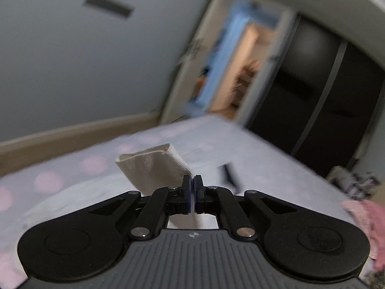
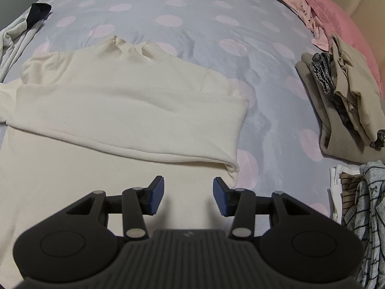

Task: Fold clothes
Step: 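Grasp the other sleeve cuff with the left tool and lift it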

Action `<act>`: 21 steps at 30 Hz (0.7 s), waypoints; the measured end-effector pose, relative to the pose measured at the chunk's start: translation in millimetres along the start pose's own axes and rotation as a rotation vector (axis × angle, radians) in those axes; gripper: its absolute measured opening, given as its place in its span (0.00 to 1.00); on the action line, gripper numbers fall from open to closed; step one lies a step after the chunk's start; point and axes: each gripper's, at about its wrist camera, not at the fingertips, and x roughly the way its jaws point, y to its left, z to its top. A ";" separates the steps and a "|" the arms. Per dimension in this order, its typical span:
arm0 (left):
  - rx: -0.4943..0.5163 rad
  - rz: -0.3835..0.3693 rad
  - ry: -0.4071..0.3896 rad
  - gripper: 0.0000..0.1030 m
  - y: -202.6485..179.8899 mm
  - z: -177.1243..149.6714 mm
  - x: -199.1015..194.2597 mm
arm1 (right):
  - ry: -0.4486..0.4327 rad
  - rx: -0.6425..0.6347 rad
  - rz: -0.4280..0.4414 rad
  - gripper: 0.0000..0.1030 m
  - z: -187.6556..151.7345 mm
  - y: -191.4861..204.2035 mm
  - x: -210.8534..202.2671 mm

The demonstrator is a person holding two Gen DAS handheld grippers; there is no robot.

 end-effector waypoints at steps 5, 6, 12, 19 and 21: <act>0.114 -0.154 -0.037 0.00 -69.0 7.5 -19.7 | -0.016 0.026 0.018 0.47 2.6 -0.7 -9.0; 0.135 -0.178 -0.034 0.00 -84.0 5.9 -20.1 | -0.018 0.031 0.020 0.47 3.2 -1.4 -10.5; 0.237 -0.331 0.017 0.00 -174.2 -19.0 -13.0 | -0.049 0.072 0.016 0.47 6.8 -15.7 -24.4; 0.378 -0.457 0.138 0.00 -257.4 -85.8 -1.0 | -0.057 0.169 -0.035 0.47 3.9 -69.3 -28.8; 0.425 -0.477 0.180 0.00 -272.9 -109.3 3.4 | -0.043 0.220 -0.034 0.47 0.9 -90.2 -25.8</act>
